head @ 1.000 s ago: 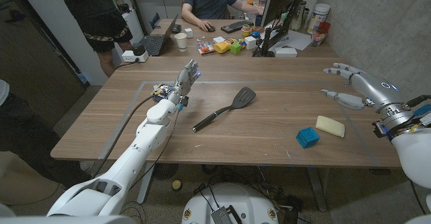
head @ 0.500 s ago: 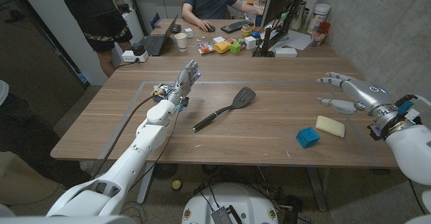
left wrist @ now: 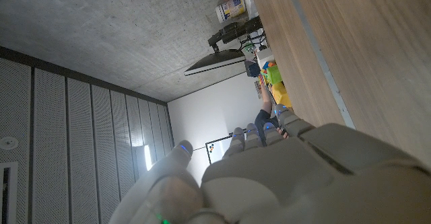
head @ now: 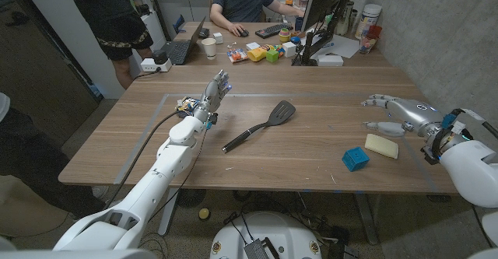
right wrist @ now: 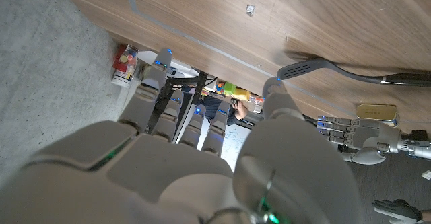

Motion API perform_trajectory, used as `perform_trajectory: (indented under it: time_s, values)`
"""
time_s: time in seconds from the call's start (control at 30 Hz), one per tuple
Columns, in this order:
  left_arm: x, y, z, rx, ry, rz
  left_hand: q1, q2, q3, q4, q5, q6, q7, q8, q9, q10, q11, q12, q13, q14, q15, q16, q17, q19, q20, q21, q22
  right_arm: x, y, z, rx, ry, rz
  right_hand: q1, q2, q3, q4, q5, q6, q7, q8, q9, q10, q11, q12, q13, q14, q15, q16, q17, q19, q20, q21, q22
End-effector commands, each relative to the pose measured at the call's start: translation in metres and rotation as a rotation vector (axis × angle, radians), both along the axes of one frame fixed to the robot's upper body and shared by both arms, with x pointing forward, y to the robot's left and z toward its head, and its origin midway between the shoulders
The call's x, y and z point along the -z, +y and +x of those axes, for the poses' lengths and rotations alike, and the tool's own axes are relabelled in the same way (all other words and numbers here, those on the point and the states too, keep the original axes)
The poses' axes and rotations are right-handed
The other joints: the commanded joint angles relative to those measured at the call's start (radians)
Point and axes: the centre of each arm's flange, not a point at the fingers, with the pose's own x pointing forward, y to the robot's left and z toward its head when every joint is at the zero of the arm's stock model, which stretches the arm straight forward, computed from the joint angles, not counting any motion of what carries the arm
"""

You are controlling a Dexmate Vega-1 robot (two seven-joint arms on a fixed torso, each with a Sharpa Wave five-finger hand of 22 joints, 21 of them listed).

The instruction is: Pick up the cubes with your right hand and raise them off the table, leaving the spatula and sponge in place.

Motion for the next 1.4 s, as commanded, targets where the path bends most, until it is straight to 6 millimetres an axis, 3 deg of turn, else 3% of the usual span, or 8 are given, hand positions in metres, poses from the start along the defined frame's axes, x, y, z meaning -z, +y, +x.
perform_trajectory:
  time_s: [0.03, 0.33, 0.6, 0.8, 1.03, 1.17, 1.3, 1.4]
  values:
    - [0.001, -0.001, 0.001, 0.009, 0.008, 0.000, -0.006, 0.092, -0.001, 0.000, 0.004, -0.005, 0.003, 0.005, 0.002, -0.007, -0.003, 0.005, 0.005, -0.009, -0.003, 0.007, 0.002, -0.005, 0.003, 0.007, 0.004, 0.005, -0.003, 0.013, 0.002, 0.141, -0.009, 0.014, -0.008, -0.010, 0.000, 0.010, -0.021, 0.001, -0.003, 0.004, -0.015, -0.005, -0.003, 0.004, -0.002, -0.004, 0.000, 0.001, 0.008, 0.003, 0.005, 0.001]
    - [0.003, 0.000, 0.004, 0.021, 0.024, -0.010, -0.006, 0.092, -0.002, 0.000, 0.004, -0.004, 0.003, 0.006, 0.002, -0.006, -0.004, 0.005, 0.005, -0.009, -0.001, 0.007, 0.002, -0.005, 0.004, 0.007, 0.004, 0.015, -0.002, 0.025, 0.007, 0.225, 0.006, 0.022, -0.017, -0.019, -0.001, 0.013, -0.050, 0.001, -0.009, 0.004, -0.023, -0.001, -0.004, 0.005, -0.005, -0.004, -0.001, 0.001, 0.004, 0.005, 0.003, 0.001]
    - [0.003, 0.002, 0.005, 0.030, 0.029, -0.013, -0.006, 0.092, -0.002, 0.000, 0.004, -0.004, 0.002, 0.006, 0.002, -0.006, -0.002, 0.005, 0.005, -0.008, 0.000, 0.007, 0.002, -0.004, 0.004, 0.007, 0.004, 0.016, 0.000, 0.031, -0.004, 0.292, -0.019, 0.028, -0.022, -0.030, 0.002, 0.017, -0.062, -0.001, -0.004, 0.004, -0.011, -0.015, 0.002, 0.004, 0.014, -0.030, 0.004, 0.001, 0.031, 0.007, 0.011, 0.001]
    - [0.003, 0.003, 0.005, 0.036, 0.031, -0.020, -0.006, 0.092, -0.003, 0.000, 0.004, -0.004, 0.002, 0.006, 0.002, -0.006, -0.001, 0.005, 0.005, -0.008, -0.001, 0.007, 0.002, -0.005, 0.004, 0.007, 0.004, 0.021, 0.004, 0.037, -0.020, 0.344, -0.030, 0.029, -0.024, -0.042, 0.008, 0.019, -0.037, 0.001, 0.010, 0.007, 0.004, 0.021, 0.008, 0.006, 0.035, -0.031, 0.010, 0.001, 0.056, 0.014, 0.015, 0.001]
    - [0.004, 0.003, 0.006, 0.038, 0.038, -0.015, -0.007, 0.092, -0.004, 0.000, 0.004, -0.003, 0.003, 0.006, 0.002, -0.006, -0.003, 0.005, 0.005, -0.007, -0.002, 0.008, 0.002, -0.004, 0.005, 0.007, 0.004, 0.031, 0.008, 0.043, -0.031, 0.423, -0.037, 0.032, -0.022, -0.055, 0.013, 0.021, -0.039, 0.000, 0.009, 0.009, 0.009, 0.048, 0.010, 0.008, 0.052, 0.005, 0.014, 0.003, 0.078, 0.020, 0.017, 0.002]
    - [0.004, 0.003, 0.007, 0.039, 0.040, -0.014, -0.007, 0.091, -0.005, 0.001, 0.004, -0.003, 0.002, 0.006, 0.002, -0.006, -0.001, 0.005, 0.005, -0.006, -0.002, 0.008, 0.003, -0.005, 0.005, 0.007, 0.004, 0.032, 0.009, 0.043, -0.027, 0.422, -0.040, 0.033, -0.022, -0.058, 0.014, 0.022, -0.046, 0.001, 0.007, 0.009, 0.011, 0.047, 0.011, 0.008, 0.057, 0.006, 0.014, 0.003, 0.088, 0.018, 0.019, 0.002]
    - [0.004, 0.003, 0.007, 0.041, 0.040, -0.015, -0.007, 0.091, -0.006, 0.001, 0.004, -0.004, 0.002, 0.006, 0.002, -0.005, -0.003, 0.005, 0.005, -0.007, -0.002, 0.008, 0.003, -0.005, 0.004, 0.007, 0.005, 0.031, 0.009, 0.044, -0.018, 0.436, -0.046, 0.035, -0.021, -0.066, 0.016, 0.023, -0.049, 0.000, 0.007, 0.010, 0.016, 0.039, 0.012, 0.009, 0.076, -0.025, 0.019, 0.004, 0.103, 0.014, 0.019, 0.002]
    - [0.005, 0.006, 0.007, 0.036, 0.041, -0.018, -0.007, 0.091, -0.006, 0.001, 0.005, -0.004, 0.001, 0.006, 0.002, -0.006, -0.001, 0.005, 0.005, -0.007, -0.002, 0.008, 0.003, -0.005, 0.004, 0.007, 0.005, 0.030, 0.009, 0.045, -0.011, 0.440, -0.047, 0.037, -0.019, -0.067, 0.017, 0.023, -0.047, 0.000, 0.008, 0.010, 0.015, 0.038, 0.011, 0.009, 0.076, -0.019, 0.018, 0.004, 0.107, 0.011, 0.019, 0.002]
